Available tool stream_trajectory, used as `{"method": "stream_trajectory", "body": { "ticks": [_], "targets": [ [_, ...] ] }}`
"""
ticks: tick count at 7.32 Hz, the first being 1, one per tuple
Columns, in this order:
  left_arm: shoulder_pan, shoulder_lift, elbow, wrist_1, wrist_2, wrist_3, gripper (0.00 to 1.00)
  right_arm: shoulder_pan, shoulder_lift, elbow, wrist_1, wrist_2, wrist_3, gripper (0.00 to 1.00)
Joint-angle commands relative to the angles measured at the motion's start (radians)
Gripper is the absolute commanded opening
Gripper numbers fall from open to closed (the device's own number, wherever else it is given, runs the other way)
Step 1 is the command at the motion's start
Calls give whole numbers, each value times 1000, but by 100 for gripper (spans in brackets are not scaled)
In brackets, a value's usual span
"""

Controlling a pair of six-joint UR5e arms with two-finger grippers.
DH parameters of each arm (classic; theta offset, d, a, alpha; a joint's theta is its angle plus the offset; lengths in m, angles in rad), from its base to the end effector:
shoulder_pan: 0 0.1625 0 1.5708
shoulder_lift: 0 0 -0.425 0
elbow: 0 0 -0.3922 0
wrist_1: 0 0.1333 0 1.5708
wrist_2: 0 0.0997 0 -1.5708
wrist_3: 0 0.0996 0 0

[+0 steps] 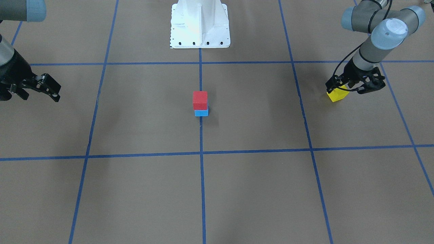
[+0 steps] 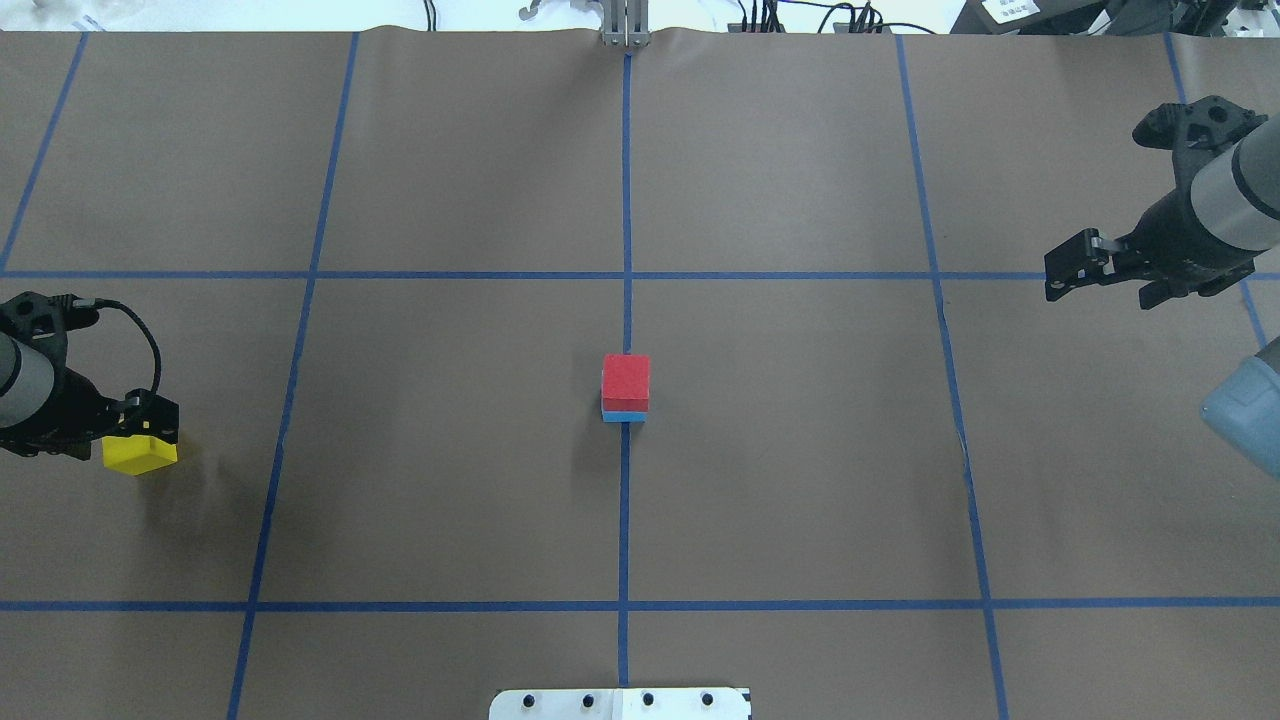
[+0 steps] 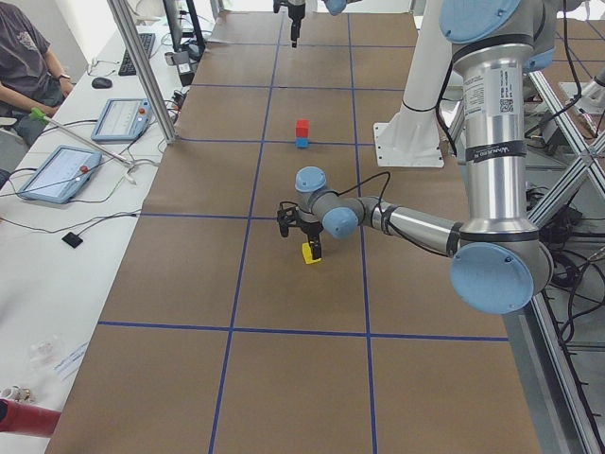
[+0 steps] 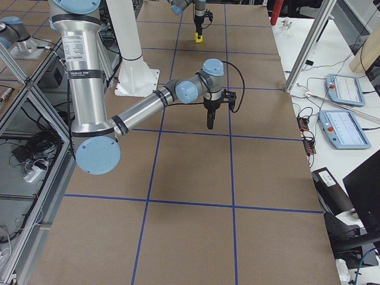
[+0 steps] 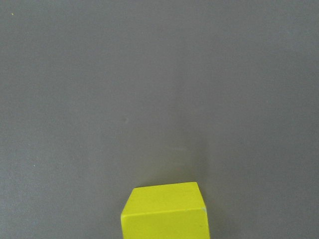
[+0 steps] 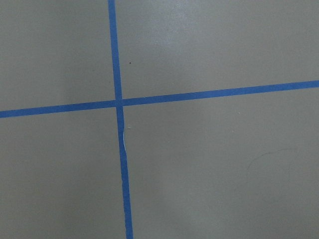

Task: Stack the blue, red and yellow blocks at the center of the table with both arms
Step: 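Lower the left gripper onto the yellow cube and close on it, then carry the yellow cube with the left gripper above the red cube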

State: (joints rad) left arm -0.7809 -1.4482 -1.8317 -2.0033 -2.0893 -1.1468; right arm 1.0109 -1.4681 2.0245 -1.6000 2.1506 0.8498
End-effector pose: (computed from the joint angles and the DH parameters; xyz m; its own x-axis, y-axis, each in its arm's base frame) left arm 0.2727 -0.3884 0.5492 0.7180 -0.2085 -0.6640 0.1380 0.9778 -0.1578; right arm -0.2013 -0.4694 0.4000 0.7161 0.1026 0.6905 -0.1195 0.9926 -0.0235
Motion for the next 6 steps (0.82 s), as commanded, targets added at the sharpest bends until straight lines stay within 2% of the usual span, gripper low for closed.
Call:
{"method": "stream_trajectory", "body": {
  "ticks": [1,2,3,6],
  "targets": [
    [3,-3,23,0,0,1,96,0,2,2,0,0,2,100],
    [5,-3,25,0,0,1,90,0,0,3,0,0,3,100],
    [5,-4,22,0,0,-1,77,0,0,8,0,2,5,100],
    [6,-9,13,0,0,-45,0,2,-3,11,2,8,6,100]
  ]
}}
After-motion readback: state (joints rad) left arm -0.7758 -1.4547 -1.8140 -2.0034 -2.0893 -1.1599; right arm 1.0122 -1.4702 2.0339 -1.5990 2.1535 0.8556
